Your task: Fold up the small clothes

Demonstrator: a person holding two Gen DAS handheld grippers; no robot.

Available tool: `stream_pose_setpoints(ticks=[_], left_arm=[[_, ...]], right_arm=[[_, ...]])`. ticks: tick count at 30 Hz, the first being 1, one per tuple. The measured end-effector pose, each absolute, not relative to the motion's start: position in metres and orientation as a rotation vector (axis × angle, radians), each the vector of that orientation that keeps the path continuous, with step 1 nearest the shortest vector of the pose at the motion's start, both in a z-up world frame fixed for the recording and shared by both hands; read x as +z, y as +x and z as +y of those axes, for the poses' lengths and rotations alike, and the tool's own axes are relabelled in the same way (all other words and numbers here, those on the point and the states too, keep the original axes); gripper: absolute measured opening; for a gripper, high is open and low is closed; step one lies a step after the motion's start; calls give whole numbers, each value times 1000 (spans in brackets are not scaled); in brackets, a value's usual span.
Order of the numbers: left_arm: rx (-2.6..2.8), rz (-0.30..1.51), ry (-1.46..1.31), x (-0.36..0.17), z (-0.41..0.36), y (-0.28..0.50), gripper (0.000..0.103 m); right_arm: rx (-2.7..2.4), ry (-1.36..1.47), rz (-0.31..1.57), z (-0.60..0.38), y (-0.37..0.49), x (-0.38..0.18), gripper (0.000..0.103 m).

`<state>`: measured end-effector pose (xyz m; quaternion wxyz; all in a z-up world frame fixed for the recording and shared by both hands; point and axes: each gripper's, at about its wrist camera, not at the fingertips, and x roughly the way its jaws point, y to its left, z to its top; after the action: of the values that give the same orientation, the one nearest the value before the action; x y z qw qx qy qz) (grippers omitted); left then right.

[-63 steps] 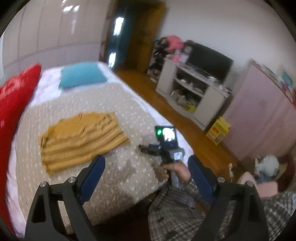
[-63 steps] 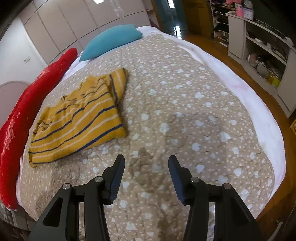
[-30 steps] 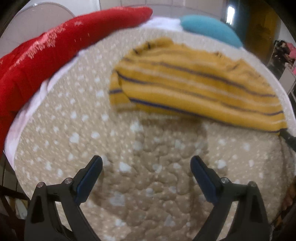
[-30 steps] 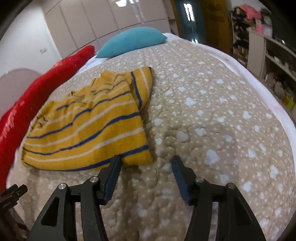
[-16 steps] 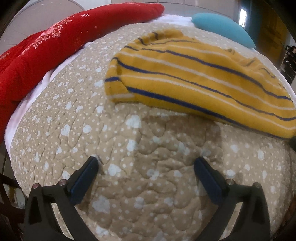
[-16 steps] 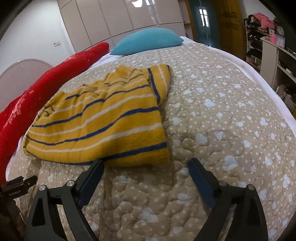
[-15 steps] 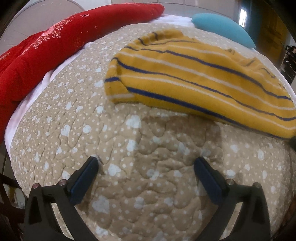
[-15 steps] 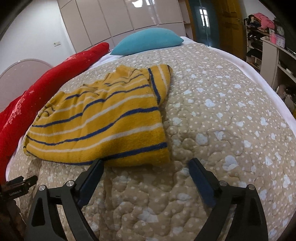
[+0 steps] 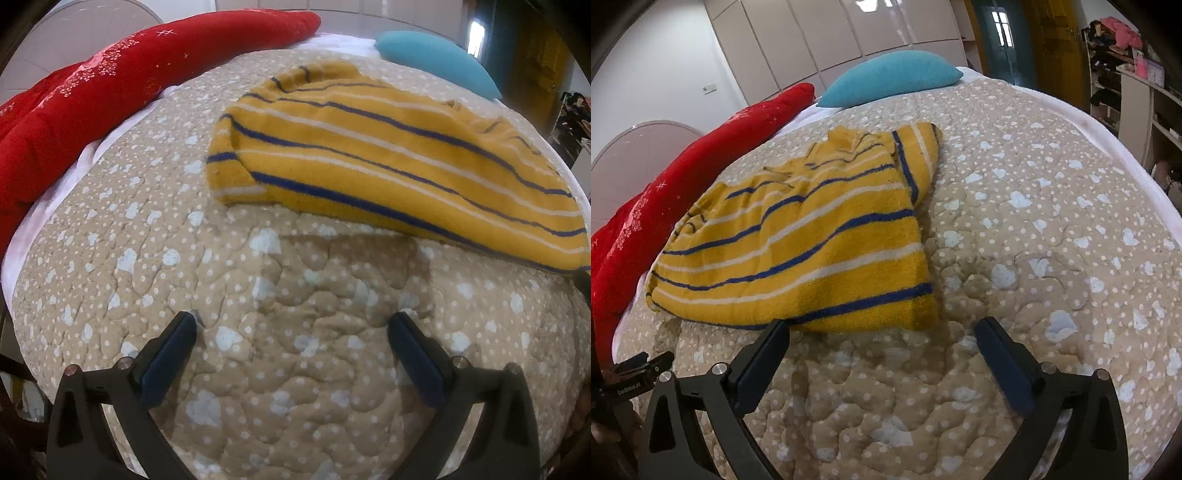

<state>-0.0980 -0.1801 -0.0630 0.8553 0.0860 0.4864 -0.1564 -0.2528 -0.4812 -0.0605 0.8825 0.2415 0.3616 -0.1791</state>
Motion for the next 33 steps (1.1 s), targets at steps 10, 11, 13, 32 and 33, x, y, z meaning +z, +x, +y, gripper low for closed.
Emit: stream_pose_setpoints(ticks=[10, 11, 13, 32, 33], left_arm=[[-370, 1017, 180, -61, -177, -101, 103], [-374, 1015, 179, -60, -177, -102, 103], [-382, 1013, 174, -60, -176, -103, 103], [-521, 1026, -36, -8, -112, -133, 103], [-519, 1030, -33, -9, -111, -133, 103]], right_arm=[[-379, 493, 759, -481, -252, -62, 103], [-377, 493, 760, -481, -251, -61, 103], [-378, 491, 762, -481, -251, -61, 103], [-340, 805, 739, -516, -237, -50, 83], [-349, 824, 728, -521, -232, -52, 80]])
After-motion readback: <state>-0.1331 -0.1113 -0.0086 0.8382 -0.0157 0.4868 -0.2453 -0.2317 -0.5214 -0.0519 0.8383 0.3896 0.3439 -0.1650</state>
